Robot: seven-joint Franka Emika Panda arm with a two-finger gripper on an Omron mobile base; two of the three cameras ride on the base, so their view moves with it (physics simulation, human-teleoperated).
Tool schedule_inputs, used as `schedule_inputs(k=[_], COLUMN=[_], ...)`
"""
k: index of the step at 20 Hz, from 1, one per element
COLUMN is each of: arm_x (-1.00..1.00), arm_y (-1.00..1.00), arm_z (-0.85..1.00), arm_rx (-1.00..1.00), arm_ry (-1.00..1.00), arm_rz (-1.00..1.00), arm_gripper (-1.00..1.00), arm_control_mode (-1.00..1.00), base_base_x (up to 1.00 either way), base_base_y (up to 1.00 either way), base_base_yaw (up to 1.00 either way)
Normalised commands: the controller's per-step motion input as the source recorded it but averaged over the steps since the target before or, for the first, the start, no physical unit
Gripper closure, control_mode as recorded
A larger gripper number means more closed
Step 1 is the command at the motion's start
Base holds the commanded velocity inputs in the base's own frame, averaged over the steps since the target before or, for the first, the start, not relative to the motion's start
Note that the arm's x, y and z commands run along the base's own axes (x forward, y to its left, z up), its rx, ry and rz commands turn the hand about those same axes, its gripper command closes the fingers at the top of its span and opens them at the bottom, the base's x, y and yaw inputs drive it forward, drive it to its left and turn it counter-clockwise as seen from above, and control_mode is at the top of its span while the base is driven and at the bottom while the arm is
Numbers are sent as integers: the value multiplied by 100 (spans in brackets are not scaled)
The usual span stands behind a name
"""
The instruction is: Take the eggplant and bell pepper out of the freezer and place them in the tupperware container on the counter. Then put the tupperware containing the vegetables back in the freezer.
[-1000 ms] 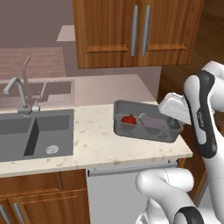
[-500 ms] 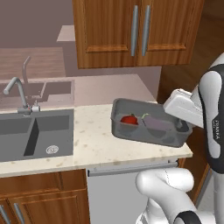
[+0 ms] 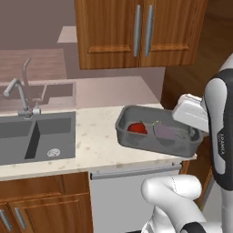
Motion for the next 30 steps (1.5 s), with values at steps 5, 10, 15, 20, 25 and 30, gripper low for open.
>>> schedule_inputs(k=[5,10,15,20,25,30], arm_x=[0,0,0,0,0,0], arm_y=[0,0,0,0,0,0], arm_z=[0,0,0,0,0,0], arm_rx=[0,0,0,0,0,0], arm_ry=[0,0,0,0,0,0], arm_rz=[0,0,0,0,0,0], arm_gripper=[100,100,100,100,100,100], arm_control_mode=[100,100,100,100,100,100], base_base_x=[-100,-95,-20,0,-1,0], base_base_y=[0,-7,-56,-68,-70,-71], base_base_yaw=[-13,-20,-8,0,0,0])
